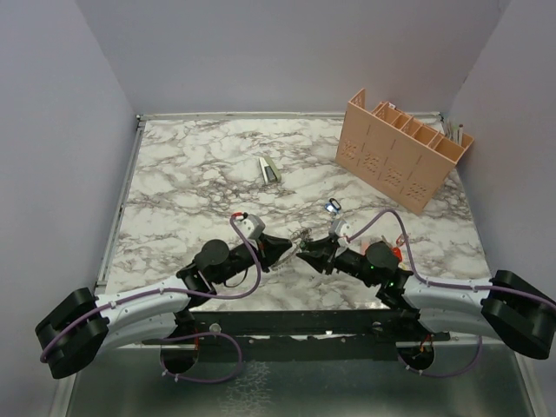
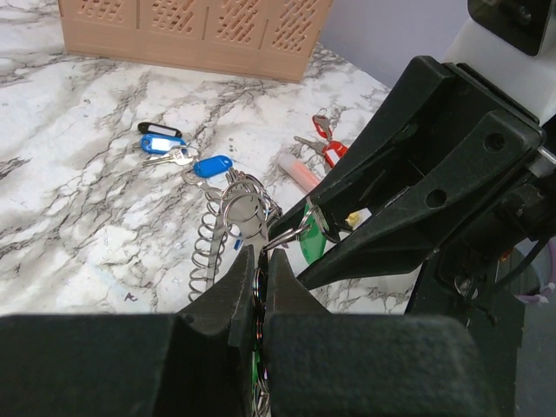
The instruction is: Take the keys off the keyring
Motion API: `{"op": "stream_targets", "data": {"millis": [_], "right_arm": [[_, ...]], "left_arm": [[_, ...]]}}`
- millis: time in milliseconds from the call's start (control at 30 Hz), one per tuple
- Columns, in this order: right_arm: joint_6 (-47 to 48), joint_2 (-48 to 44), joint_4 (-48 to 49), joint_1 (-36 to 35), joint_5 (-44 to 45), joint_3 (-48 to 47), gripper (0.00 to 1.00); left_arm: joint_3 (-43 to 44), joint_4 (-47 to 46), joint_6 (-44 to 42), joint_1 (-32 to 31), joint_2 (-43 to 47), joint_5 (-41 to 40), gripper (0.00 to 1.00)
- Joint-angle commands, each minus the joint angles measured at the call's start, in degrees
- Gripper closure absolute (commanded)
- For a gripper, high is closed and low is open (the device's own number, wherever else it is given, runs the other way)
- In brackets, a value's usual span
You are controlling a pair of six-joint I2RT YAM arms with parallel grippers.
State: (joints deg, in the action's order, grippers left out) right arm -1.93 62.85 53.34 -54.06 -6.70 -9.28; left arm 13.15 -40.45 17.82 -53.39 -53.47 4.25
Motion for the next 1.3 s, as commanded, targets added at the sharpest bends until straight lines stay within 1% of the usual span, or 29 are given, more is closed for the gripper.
{"op": "stream_targets", "data": {"millis": [0, 200, 500, 933, 1100, 1200, 1267], "right_arm": [[-0.09, -4.47, -13.67, 0.19, 0.71, -1.88, 0.99], [-0.35, -8.77, -26.23, 0.23, -0.92, -5.82, 0.99], [-2.03, -9.15, -42.48, 0.19, -3.87, -13.96, 0.99], [-4.20, -8.65, -60.09, 0.19, -7.03, -23.63, 0.99], [-5.29, -9.18, -65.29, 0.19, -4.33, -25.40, 0.99], [-5.34, -10.54, -68.07, 0.19, -2.02, -26.03, 0.99], [-5.38, -11.61, -67.89, 0.19, -2.42, -26.06, 0.99]], "left_arm": [[0.04, 0.64, -3.18, 0.21, 0.66, -2.06, 1.00], [0.98, 2.58, -6.04, 0.21, -0.63, -1.40, 1.00], [1.88, 4.44, -10.75, -0.92, -2.05, 0.17, 1.00], [1.62, 4.94, -20.01, -8.07, -2.54, 0.08, 1.00], [1.97, 4.97, -20.59, -8.49, -3.97, -0.17, 1.00], [1.90, 5.02, -20.25, -8.49, -4.01, -2.37, 1.00], [1.80, 5.03, -20.12, -8.49, -4.12, -3.76, 1.00]]}}
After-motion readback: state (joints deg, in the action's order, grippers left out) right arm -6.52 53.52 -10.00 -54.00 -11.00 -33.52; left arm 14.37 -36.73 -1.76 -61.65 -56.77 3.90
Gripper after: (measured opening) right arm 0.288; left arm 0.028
